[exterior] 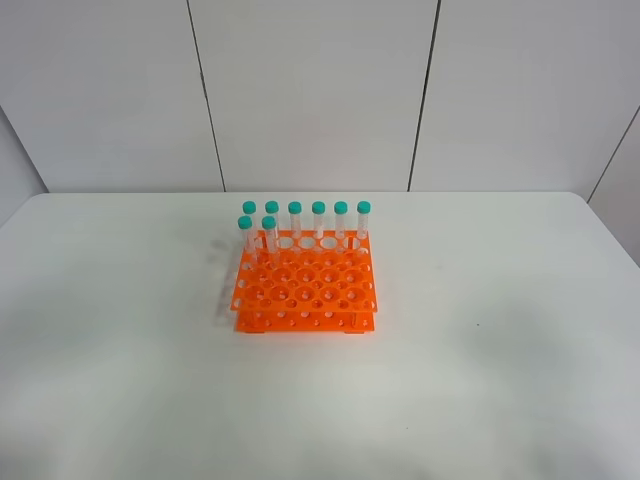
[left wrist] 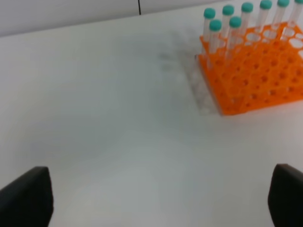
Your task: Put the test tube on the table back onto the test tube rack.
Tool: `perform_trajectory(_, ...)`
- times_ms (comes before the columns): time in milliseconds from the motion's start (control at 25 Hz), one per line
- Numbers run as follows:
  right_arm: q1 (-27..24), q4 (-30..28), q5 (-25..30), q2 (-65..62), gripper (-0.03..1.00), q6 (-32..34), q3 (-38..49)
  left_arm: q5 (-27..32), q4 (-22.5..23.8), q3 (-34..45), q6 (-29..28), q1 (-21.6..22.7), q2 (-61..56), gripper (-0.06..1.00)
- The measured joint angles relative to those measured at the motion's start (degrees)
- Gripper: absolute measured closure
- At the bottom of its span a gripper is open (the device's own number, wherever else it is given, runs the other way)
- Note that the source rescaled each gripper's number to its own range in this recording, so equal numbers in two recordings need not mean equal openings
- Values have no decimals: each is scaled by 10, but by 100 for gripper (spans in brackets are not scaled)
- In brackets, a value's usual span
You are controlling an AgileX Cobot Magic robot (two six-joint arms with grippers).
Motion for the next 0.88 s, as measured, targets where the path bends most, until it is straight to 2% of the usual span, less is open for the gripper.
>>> perform_trajectory(320, 0, 0, 0, 0, 23, 0, 0, -7, 2, 88, 0, 0, -53, -5)
perform_trajectory(880, 0, 0, 0, 0, 23, 0, 0, -16, 4, 95, 2, 0, -54, -5)
